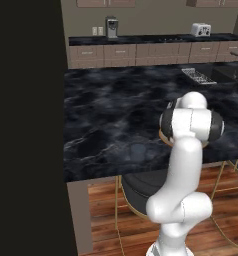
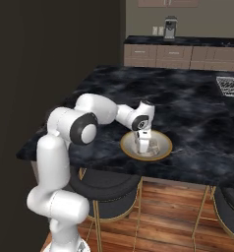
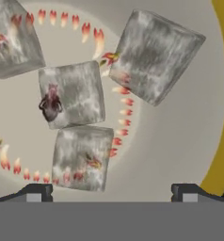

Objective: There are four ice cubes in the ice bowl. Place two ice cubes in each glass of water.

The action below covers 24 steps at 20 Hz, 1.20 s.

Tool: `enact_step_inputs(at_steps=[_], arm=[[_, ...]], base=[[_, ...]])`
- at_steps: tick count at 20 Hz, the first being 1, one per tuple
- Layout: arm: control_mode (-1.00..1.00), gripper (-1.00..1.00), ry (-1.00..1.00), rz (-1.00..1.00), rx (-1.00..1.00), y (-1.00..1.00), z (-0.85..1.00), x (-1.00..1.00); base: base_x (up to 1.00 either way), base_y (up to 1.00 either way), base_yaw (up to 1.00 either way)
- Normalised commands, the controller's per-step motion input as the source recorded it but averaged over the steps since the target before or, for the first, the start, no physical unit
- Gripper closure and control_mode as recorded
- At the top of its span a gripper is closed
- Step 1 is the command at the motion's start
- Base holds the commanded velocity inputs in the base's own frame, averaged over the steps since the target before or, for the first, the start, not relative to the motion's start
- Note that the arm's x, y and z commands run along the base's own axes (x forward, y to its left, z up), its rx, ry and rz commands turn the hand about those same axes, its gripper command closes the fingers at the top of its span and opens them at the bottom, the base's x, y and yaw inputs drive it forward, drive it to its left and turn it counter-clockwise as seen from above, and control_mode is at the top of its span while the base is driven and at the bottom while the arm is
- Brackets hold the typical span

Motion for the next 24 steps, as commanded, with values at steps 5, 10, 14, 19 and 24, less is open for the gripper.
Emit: enact_step_inputs(at_steps=[5,10,14,19,24], arm=[[-1.00,-1.00,0.00,0.00,0.00,-0.08,-0.26,0.07],[-1.00,-1.00,0.00,0.00,0.00,-0.11,-0.16,0.38],[-1.00,-1.00,0.01,0.00,0.01,-0.11,-0.19,0.27],[-1.00,-1.00,0.02,0.00,0.01,-0.06,-0.26,0.17],[-1.00,-1.00,0.00,0.00,0.02,0.00,-0.23,0.08]], base=[[0.00,0.00,0.00],[0.00,0.00,0.00],[0.00,0.00,0.00],[0.00,0.00,0.00],[0.00,0.00,0.00]])
